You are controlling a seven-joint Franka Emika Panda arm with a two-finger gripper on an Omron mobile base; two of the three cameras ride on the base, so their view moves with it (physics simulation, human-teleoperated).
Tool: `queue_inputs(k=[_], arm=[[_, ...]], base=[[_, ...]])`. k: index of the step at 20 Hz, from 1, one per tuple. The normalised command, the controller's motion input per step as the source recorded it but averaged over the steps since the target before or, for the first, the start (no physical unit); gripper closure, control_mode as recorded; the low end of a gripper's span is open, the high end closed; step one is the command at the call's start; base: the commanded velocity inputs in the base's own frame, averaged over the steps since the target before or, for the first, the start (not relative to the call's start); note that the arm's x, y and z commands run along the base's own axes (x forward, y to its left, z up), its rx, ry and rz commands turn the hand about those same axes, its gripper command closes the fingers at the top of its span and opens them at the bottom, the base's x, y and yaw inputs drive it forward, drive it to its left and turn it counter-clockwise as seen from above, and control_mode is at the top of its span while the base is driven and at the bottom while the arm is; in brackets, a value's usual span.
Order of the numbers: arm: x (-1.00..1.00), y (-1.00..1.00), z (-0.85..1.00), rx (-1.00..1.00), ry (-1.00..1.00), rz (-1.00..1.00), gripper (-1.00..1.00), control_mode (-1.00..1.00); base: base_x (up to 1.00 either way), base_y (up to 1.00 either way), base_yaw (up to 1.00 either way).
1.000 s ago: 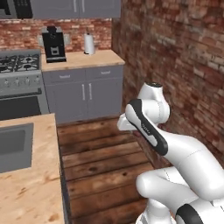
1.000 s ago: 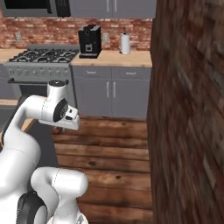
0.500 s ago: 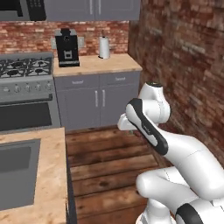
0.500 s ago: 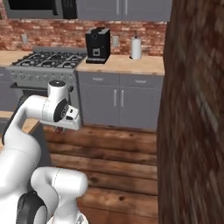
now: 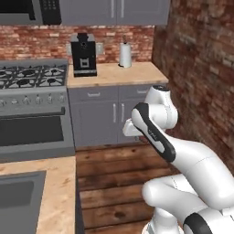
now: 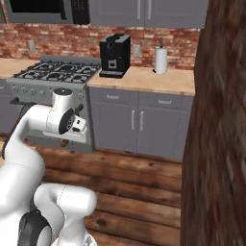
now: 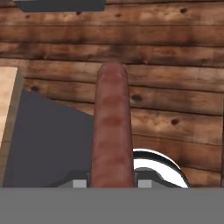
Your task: Retrieve the sausage and cheese from the fridge and place them on the cutting board on the counter.
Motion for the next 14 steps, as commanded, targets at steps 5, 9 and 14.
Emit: queue_inputs(k=[5, 9, 14], arm=[[0.0, 0.0, 0.0, 0.0, 0.0, 0.0, 1.0, 1.0], [0.0, 0.0, 0.0, 0.0, 0.0, 0.0, 1.0, 1.0], [0.0, 0.0, 0.0, 0.0, 0.0, 0.0, 1.0, 1.0]], base=[[0.84, -0.1, 0.2], [0.82, -0.08, 0.28], [0.75, -0.03, 0.41]])
